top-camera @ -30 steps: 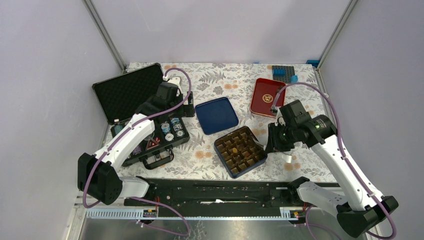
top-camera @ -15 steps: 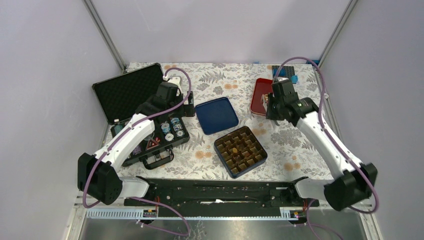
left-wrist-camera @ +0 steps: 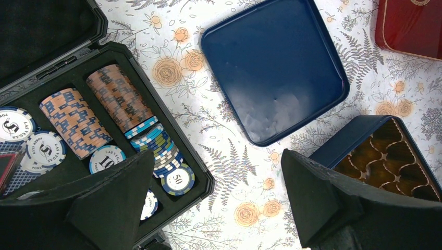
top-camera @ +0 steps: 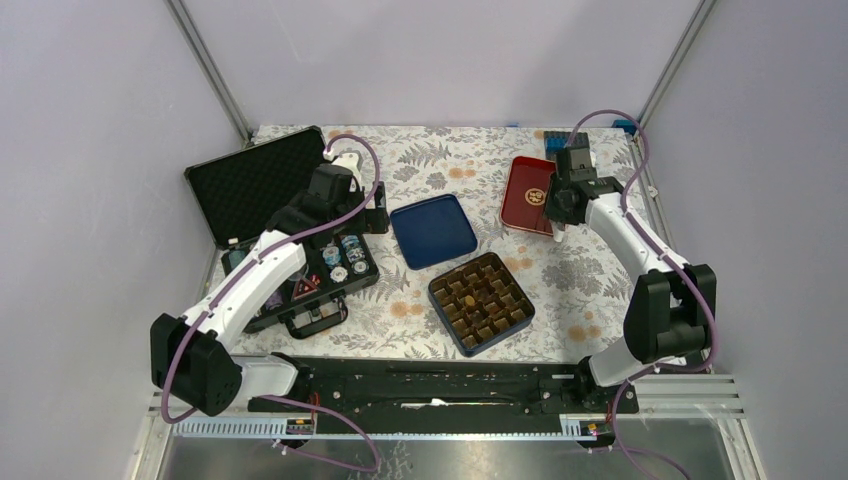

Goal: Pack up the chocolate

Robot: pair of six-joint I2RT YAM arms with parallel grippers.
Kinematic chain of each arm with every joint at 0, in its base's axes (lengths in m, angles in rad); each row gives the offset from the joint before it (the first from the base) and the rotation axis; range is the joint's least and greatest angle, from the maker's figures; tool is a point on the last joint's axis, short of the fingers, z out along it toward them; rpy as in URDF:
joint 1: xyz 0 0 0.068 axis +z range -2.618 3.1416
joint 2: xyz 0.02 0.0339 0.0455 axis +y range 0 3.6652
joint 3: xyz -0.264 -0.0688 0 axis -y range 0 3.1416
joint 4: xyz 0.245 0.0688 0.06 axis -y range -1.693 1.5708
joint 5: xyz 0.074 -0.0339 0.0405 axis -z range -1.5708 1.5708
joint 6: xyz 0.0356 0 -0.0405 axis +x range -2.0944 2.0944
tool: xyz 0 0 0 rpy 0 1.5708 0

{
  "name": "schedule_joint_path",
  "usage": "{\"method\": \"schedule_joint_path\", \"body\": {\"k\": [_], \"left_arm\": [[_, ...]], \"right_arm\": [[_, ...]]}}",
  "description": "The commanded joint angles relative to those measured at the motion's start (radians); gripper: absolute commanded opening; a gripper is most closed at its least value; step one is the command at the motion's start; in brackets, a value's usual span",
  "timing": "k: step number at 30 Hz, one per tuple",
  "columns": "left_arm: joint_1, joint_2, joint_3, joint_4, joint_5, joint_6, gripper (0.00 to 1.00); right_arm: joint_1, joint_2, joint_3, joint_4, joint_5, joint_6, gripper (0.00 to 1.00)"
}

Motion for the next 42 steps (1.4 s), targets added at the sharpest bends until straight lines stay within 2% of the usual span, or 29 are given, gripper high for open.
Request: {"method": "schedule_joint_path", "body": {"k": [1, 4, 23, 42], "left_arm": [[0.003, -0.03, 0.014, 0.021, -0.01, 0.019, 0.99], [0.003, -0.024, 0.017, 0.021, -0.01, 0.019, 0.99], [0.003, 0.009, 0.044, 0.014, -0.009, 0.03, 0.99], [0.003, 0.027, 0.053, 0.012, -0.027, 0.047, 0.99]], "right_arm": [[-0.034, 0.005, 0.036, 0.078, 0.042, -0.018, 0.4], [-0.043, 0.025, 0.036, 0.089, 0.041, -0.022, 0.43], [-0.063, 0.185, 0.12, 0.123, 0.053, -0.056, 0.44], [-0.087, 0.293, 0.209, 0.123, 0.029, -0.071, 0.42]]}}
